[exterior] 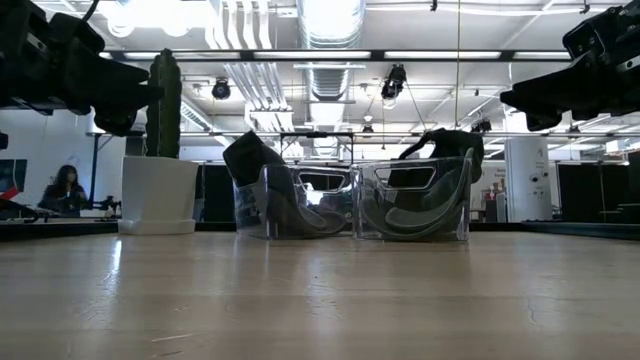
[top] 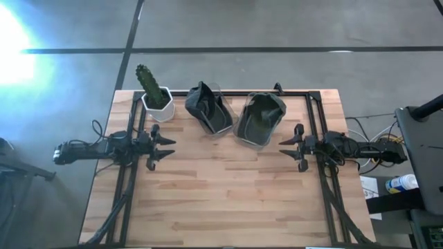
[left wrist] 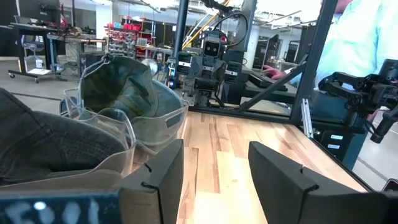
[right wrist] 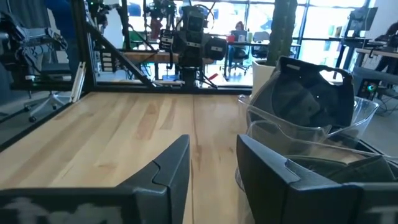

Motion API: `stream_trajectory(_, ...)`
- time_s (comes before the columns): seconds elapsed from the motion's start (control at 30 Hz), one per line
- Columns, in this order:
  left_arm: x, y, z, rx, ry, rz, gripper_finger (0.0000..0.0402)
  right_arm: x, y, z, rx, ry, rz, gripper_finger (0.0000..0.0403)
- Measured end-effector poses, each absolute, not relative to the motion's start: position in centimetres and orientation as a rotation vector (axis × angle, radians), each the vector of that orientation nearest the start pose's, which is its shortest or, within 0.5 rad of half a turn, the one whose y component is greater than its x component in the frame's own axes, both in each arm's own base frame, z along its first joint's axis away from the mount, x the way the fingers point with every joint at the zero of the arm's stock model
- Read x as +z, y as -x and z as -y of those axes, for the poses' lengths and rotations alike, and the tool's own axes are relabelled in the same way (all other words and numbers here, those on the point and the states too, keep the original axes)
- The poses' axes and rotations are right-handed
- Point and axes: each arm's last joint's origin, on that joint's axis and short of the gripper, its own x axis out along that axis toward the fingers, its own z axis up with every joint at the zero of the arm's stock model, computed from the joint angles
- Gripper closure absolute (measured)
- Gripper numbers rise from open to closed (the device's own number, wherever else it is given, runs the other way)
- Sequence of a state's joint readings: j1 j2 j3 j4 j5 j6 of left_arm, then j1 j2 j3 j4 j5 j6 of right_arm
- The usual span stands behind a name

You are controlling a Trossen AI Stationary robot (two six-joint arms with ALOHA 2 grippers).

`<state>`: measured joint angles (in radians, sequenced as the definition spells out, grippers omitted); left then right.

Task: Pick & Place hat
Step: Return to Home Position

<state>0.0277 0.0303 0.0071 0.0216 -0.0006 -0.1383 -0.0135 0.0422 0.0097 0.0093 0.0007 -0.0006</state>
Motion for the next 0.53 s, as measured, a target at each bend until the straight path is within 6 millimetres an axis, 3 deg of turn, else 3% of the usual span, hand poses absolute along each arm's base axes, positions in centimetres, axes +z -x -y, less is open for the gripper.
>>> stream_trajectory(0.53,16.57,-9.91,-0.27,0.028,0.138,0.001,0.0227,16.43,-9.97,0.14,-0.014,0.0,-0.023,0.0275)
